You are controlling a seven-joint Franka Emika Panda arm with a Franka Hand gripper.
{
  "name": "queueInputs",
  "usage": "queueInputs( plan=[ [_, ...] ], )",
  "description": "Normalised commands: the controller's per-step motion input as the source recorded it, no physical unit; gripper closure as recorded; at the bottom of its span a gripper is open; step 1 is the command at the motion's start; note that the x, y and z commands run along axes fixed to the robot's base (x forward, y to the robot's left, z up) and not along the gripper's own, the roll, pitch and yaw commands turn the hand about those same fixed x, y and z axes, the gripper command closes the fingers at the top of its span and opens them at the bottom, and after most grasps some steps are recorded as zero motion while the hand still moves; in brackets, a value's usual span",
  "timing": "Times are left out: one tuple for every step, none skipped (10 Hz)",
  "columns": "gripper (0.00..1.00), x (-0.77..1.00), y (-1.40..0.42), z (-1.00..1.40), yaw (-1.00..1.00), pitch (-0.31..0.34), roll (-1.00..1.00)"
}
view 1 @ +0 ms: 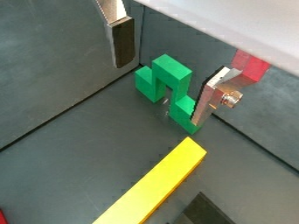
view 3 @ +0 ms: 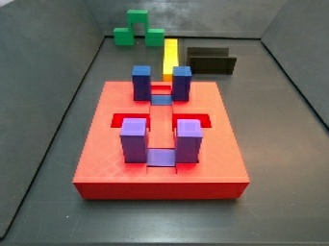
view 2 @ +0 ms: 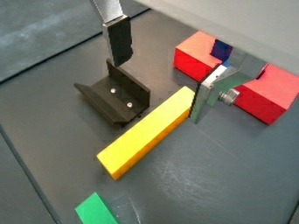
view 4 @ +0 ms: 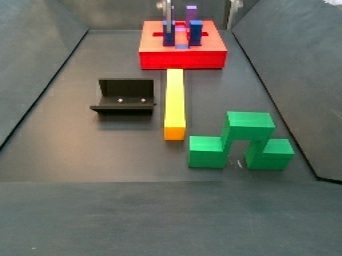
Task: Pick up the yellow object. Move up. Move to above the board. Insert the yellow object.
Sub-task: Pick up the yellow object.
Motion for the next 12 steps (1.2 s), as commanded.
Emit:
queueInputs(
  plan=[
    [0.0,0.18,-0.32,-0.37,-0.01,-0.031,-0.08],
    [0.0,0.15,-0.33,-0.65,-0.06,-0.126,-0.17],
    [0.0,0.14,-0.35,-0.73,-0.07,-0.136,-0.16],
    [0.0,0.11,-0.17,-0.94,-0.11,-0.126,-0.04],
    [0.0,0.11,-0.03,-1.0,-0.19,-0.1,0.0],
    [0.0,0.09,0.0,-0.99,-0.16,-0.103,-0.02],
    [0.0,0.19,-0.07,-0.87,-0.16,-0.096,-0.09],
    [0.0,0.24,-0.11,-0.76,-0.17,-0.081,-0.12],
    [0.0,0.3,-0.18,-0.53,-0.1,-0.04,-0.12],
    [0.0,0.37,-0.23,-0.41,-0.09,-0.007,-0.13],
    [0.0,0.25,-0.1,-0.5,-0.14,-0.014,-0.12],
    [0.0,0.0,0.0,-0.49,-0.15,-0.016,-0.11]
  ],
)
